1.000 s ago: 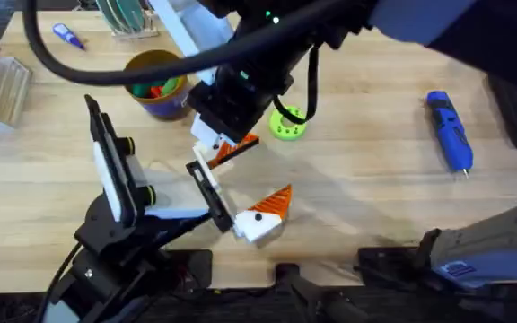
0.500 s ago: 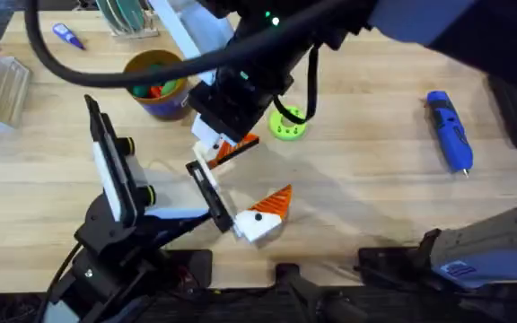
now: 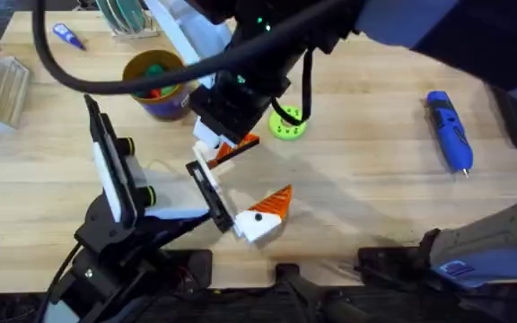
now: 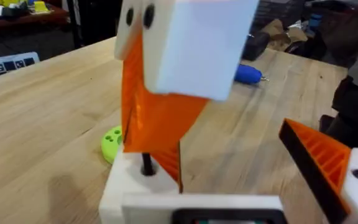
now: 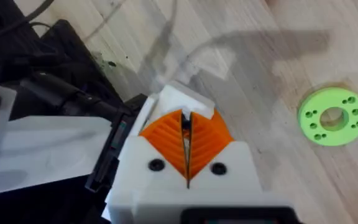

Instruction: Pick up the gripper from the table and insert it into the empty holder that is missing its gripper. Then pick up a screw, insert it into the mounting hole, and use the screwdriver to tighten it. Finally, clean up the table by picking up the vegetable and placing it into the bucket.

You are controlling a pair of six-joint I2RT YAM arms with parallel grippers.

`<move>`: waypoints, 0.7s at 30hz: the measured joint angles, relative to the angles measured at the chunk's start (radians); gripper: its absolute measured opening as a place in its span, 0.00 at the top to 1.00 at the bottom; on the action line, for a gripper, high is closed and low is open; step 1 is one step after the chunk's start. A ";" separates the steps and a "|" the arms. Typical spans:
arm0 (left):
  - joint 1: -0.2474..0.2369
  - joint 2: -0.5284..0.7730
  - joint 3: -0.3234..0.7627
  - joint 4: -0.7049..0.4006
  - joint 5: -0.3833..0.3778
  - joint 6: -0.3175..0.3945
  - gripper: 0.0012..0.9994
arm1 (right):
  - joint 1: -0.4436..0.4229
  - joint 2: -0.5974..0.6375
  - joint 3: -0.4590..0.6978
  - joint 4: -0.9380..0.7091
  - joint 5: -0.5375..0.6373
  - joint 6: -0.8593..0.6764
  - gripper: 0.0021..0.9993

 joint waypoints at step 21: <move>0.000 0.000 0.000 -0.001 0.000 -0.001 0.01 | 0.003 0.016 0.000 -0.005 -0.011 0.000 1.00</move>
